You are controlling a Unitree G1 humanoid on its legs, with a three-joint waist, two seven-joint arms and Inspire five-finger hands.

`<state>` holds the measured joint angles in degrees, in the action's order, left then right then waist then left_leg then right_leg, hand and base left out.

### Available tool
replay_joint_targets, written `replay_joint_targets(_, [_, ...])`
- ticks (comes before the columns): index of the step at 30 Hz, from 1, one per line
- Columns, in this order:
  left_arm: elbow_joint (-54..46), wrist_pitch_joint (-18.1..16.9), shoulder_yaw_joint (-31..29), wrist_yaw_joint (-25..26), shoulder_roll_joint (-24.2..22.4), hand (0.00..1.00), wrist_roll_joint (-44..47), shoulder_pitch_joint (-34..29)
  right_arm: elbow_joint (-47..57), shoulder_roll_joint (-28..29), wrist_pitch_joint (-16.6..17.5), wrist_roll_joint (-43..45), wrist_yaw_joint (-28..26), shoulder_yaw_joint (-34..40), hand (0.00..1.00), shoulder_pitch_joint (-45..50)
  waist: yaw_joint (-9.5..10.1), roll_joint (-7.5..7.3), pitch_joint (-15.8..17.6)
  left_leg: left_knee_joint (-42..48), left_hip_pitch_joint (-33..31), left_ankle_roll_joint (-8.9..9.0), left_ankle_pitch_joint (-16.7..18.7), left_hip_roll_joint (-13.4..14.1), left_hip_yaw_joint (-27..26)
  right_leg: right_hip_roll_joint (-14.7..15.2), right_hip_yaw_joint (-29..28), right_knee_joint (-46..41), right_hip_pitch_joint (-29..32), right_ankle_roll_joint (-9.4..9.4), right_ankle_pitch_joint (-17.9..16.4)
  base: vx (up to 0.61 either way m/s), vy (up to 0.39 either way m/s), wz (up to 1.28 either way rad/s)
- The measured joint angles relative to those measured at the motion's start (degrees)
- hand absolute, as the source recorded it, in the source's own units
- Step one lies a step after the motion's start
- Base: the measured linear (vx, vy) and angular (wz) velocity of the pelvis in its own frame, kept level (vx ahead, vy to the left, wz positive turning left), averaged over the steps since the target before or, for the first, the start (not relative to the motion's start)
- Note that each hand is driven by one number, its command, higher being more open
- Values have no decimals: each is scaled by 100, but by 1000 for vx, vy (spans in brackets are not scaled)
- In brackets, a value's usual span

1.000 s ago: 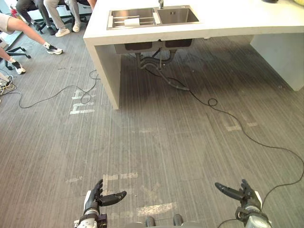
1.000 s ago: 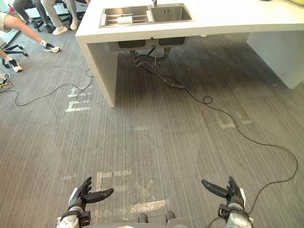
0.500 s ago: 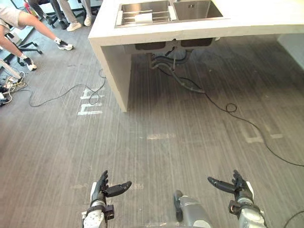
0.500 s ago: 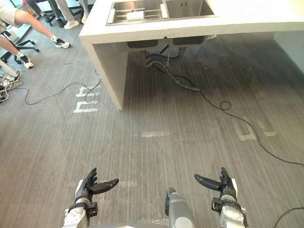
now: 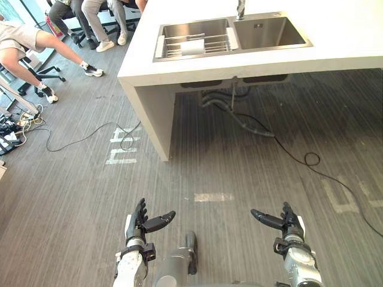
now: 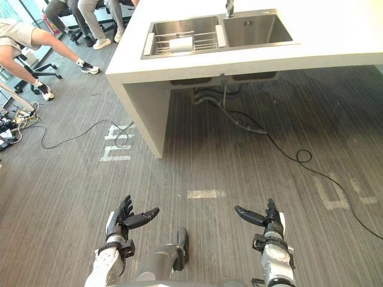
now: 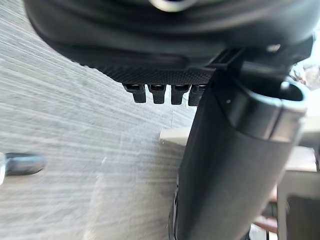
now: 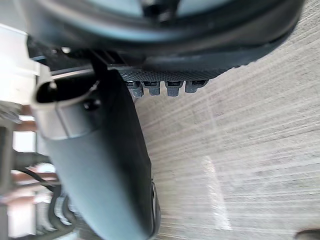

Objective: Walk over to the sink, pick up the cup, carry it to the dishwasher, place the cup inside the dishwasher, then close the dishwasher door

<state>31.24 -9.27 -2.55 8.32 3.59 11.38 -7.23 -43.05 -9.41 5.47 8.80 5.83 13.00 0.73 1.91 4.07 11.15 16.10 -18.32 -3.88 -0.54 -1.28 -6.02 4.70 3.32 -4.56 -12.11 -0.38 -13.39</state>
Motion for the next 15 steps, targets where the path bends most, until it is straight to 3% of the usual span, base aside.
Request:
replay_joint_targets(3, [-49,19,89,5,-52,100,101,-80,-62,-20,-29,-97,-40,2,100,12,25,-8,-4,-34,312,-214,368,-326,-90,341,-245,-1304,378,282,-132,408,240,5])
replay_joint_targets(4, [-117,26,114,9,-45,100,109,-179,-66,3,-29,-155,-73,-7,100,60,23,-15,-6,-228,599,-238,386,-428,-110,440,-367,-2111,632,487,-79,324,186,-5])
replay_joint_targets(5, [-226,28,159,13,-14,100,107,-271,-48,37,-29,-176,-97,-10,100,135,21,-35,-13,-418,878,-276,429,-531,-106,516,-530,-3049,965,813,22,418,203,3])
replay_joint_targets(6, [-323,27,191,12,20,100,106,-305,4,78,-30,-182,-110,-51,100,253,9,-57,-7,-558,1232,-306,514,-644,-56,572,-682,-4183,1408,876,56,432,157,18])
replay_joint_targets(7, [-413,27,191,15,17,100,106,-308,25,92,-41,-187,-125,-160,100,341,-38,-57,-13,-619,1524,-355,567,-700,5,589,-655,-4889,1790,782,3,434,133,23])
replay_joint_targets(8, [-475,25,189,18,14,100,106,-307,72,106,-46,-196,-133,-226,100,387,-61,-58,-14,-649,1650,-389,611,-709,41,585,-592,-5076,1975,719,-37,412,95,29])
replay_joint_targets(11, [-710,5,175,30,-3,100,108,-236,192,348,-45,-221,-215,-288,100,444,-214,-85,-17,-834,2197,-365,785,-619,245,398,-325,-4851,2881,353,-341,425,0,25])
replay_joint_targets(13, [-697,5,180,27,-45,100,108,-176,138,359,-54,-221,-239,-406,100,446,-294,-85,-15,-838,2455,-206,937,-417,393,127,-276,-3506,3061,437,-314,395,-121,33])
replay_joint_targets(15, [-691,-5,184,30,-2,100,99,-167,99,367,-52,-221,-235,-448,100,446,-310,-211,-65,-844,2552,-4,1106,-385,467,12,-342,-2051,3005,436,351,283,-125,38])
